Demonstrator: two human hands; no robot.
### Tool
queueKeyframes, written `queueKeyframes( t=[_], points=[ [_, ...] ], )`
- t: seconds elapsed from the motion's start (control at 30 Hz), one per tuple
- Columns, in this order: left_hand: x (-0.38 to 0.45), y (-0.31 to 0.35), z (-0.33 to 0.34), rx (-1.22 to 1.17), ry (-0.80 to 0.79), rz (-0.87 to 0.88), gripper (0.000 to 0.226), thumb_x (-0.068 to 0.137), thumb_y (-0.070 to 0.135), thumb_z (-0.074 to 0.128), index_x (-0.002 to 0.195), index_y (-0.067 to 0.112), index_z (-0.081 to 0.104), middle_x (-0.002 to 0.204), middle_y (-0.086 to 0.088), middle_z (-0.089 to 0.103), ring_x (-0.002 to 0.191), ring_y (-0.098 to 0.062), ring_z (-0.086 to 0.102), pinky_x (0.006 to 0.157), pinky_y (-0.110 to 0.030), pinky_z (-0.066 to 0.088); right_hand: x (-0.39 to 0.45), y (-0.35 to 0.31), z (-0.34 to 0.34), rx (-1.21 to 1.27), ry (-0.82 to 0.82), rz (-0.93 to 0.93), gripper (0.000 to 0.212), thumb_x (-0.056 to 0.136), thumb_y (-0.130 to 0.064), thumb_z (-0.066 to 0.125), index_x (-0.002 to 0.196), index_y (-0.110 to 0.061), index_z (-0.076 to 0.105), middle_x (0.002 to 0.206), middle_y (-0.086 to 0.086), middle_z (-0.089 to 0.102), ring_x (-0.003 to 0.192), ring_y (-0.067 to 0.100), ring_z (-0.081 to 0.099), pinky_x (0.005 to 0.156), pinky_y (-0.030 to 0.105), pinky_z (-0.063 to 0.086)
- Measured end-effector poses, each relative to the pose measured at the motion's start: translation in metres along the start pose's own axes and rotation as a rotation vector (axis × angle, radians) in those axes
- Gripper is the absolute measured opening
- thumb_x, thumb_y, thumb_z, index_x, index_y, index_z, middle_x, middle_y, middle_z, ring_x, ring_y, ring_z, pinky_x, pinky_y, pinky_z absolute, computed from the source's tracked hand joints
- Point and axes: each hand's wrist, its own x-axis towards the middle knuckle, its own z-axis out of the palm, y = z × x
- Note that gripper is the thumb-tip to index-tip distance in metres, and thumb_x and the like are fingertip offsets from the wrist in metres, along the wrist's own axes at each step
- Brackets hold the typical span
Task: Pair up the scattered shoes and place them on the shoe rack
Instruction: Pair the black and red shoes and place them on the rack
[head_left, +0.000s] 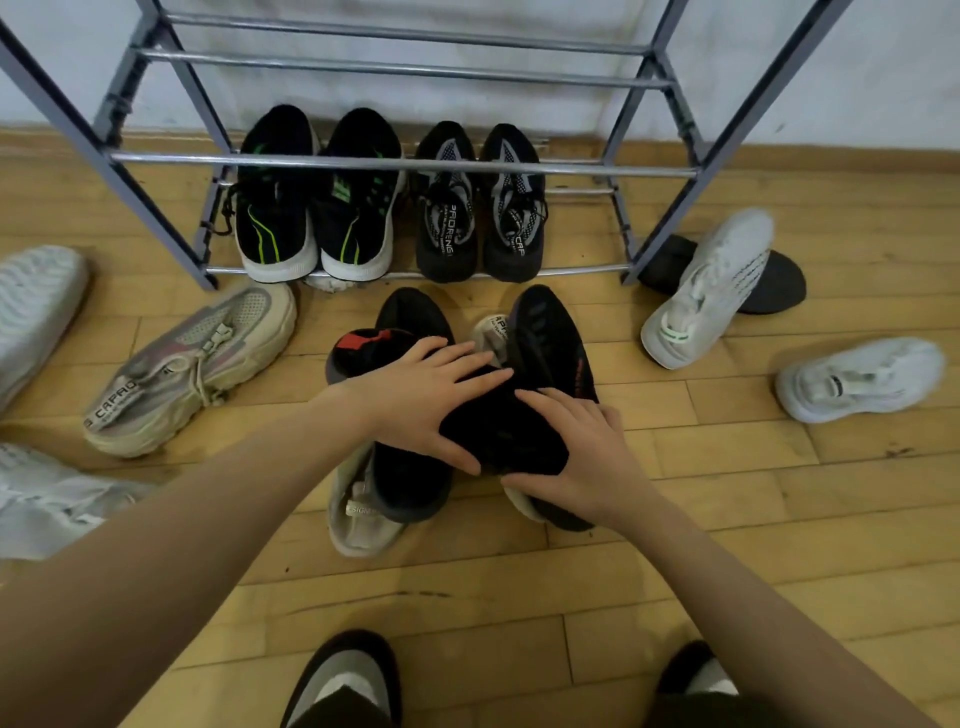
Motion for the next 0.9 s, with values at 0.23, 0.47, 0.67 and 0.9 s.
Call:
queueKeyframes(
  t=[0.23,0.47,0.67,0.9],
  points=[
    [-0.014,0.006,-0.01,-0.032,0.284,-0.049,0.095,0.065,0.085,0.04,0.145,0.039,0.017,0.134,-0.006,0.04,0.12,-0.025,0.036,0.096,-0.037,0.023,0.003,0.002,-0.011,0.052,0.164,-0.146,0.07,0.075,-0.058,0.06,0.136,-0.028,0.042,0.145,-0.001,0.039,0.133,0.012,0.034,0.107,0.033,0.019],
    [-0.023,0.023,-0.005,-0.186,0.548,-0.526,0.088,0.065,0.083,0.042,0.141,0.042,0.028,0.127,-0.008,0.05,0.112,-0.03,0.045,0.087,-0.039,0.028,0.045,-0.008,-0.024,0.053,0.314,-0.181,0.052,0.091,-0.037,0.052,0.14,-0.022,0.041,0.153,0.012,0.023,0.138,0.025,0.029,0.111,0.043,0.028],
    [0.009,0.022,-0.008,-0.255,0.445,-1.041,0.094,0.065,0.088,0.028,0.144,0.039,0.011,0.125,-0.019,0.047,0.109,-0.043,0.046,0.093,-0.049,0.029,0.048,-0.001,-0.018,0.058,0.321,-0.051,0.05,0.095,-0.039,0.046,0.143,-0.032,0.033,0.147,0.0,0.038,0.134,0.014,0.036,0.105,0.035,0.026],
    [-0.005,0.013,0.011,-0.163,0.28,-0.917,0.092,0.076,0.078,0.032,0.146,0.033,-0.006,0.13,-0.021,0.044,0.109,-0.041,0.047,0.091,-0.046,0.032,-0.002,0.019,0.021,-0.075,-0.027,0.246,0.065,0.079,-0.076,0.022,0.139,-0.059,0.004,0.157,-0.002,0.009,0.142,0.027,0.012,0.11,0.05,0.016]
  ],
)
